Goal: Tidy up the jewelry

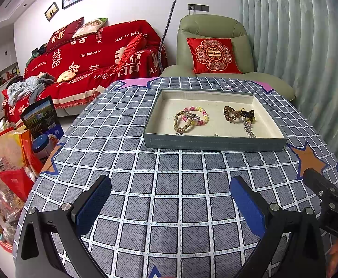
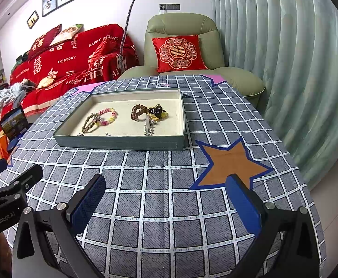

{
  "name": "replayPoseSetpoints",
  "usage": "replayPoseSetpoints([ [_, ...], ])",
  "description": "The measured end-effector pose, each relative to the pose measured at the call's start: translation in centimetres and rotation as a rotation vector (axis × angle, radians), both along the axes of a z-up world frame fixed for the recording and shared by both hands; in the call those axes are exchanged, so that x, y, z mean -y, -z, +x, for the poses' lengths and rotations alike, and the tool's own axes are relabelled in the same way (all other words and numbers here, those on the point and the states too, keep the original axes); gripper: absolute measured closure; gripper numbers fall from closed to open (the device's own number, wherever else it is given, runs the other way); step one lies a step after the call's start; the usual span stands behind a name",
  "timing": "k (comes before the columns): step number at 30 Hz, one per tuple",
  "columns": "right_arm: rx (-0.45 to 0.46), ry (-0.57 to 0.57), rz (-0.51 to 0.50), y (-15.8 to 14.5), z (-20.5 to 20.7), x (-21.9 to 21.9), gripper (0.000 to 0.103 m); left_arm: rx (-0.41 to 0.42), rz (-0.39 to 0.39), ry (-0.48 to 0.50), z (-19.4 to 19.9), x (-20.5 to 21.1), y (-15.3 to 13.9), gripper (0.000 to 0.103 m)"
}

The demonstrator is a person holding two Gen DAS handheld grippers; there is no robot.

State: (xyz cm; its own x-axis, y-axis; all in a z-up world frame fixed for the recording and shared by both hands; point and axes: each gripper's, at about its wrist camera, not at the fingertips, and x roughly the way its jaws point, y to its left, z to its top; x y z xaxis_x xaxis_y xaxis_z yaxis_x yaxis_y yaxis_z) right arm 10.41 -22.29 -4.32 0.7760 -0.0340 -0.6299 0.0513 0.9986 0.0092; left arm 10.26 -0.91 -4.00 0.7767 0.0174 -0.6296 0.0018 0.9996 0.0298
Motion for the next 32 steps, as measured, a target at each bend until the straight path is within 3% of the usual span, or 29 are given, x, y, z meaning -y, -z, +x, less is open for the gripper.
replayPoseSetpoints([
  [32, -0.004, -0.005, 0.0, -0.35, -0.12, -0.51, 0.0, -0.012, -0.019, 0.0, -0.06, 0.1, 0.21, 0.0],
])
